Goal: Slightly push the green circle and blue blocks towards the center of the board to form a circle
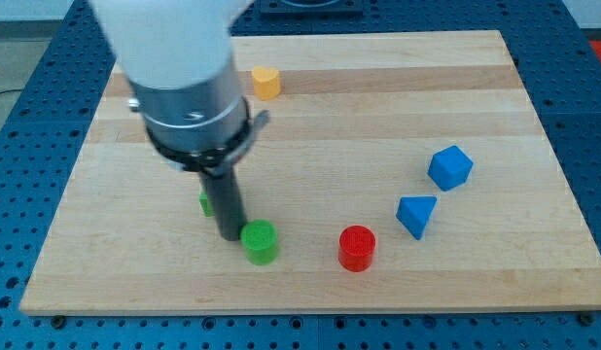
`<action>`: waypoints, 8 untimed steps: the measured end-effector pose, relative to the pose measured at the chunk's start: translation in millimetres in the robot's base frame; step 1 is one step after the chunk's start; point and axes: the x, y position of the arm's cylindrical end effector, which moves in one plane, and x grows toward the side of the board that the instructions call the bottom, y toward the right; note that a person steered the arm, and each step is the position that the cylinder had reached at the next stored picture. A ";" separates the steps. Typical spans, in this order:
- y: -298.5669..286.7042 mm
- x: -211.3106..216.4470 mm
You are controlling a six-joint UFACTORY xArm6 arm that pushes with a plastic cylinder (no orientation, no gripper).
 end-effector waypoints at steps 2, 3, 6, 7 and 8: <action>-17.5 42.7; -13.2 76.4; 207.8 -2.0; 219.7 -48.8; 246.2 -58.2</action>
